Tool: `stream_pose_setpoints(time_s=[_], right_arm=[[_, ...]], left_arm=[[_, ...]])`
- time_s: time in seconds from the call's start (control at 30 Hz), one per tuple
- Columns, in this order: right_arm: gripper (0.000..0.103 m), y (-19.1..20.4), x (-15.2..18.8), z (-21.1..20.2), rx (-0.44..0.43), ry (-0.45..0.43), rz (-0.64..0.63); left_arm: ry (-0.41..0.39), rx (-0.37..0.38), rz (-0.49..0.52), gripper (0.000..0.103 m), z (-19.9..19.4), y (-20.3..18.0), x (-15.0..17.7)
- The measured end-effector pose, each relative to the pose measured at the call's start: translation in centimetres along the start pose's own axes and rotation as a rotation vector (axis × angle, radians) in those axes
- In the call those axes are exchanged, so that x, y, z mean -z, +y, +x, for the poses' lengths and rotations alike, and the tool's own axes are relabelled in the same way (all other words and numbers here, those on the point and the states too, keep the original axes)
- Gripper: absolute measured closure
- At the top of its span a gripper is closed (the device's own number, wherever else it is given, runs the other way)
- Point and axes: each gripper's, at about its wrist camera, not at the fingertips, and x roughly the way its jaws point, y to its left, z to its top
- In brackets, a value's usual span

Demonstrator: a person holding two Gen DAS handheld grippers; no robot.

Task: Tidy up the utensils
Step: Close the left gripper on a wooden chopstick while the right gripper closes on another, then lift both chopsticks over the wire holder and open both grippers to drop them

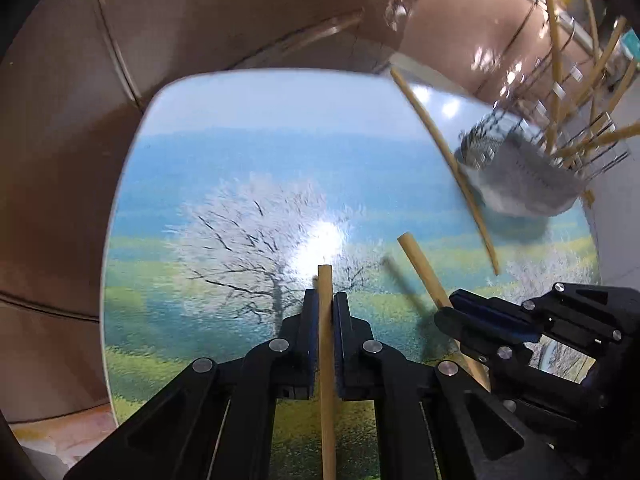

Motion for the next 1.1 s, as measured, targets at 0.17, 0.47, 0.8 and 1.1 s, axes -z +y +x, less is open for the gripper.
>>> stream_pose_setpoints(time_s=[0.17,0.47,0.8,1.1], right_arm=[[0.096,0.4,0.6,-4.6,-0.019,-0.165,0.003],[0.097,1.1,3.1,-13.4,-0.07,-0.419,0.07],[0.097,0.5,4.8,-23.6,-0.061,-0.656,0.104],[0.097,-2.5,3.1,-33.2,0.031,-0.832,0.092]], left_arm=[[-0.148,0.013,-0.018,0.097,-4.9,-0.3,1.2],[-0.368,0.028,-0.028,0.097,-13.5,-2.3,4.0],[-0.537,0.083,-0.005,0.097,-21.0,-5.1,3.6],[-0.676,0.176,0.011,0.097,-27.5,-7.9,-0.4]])
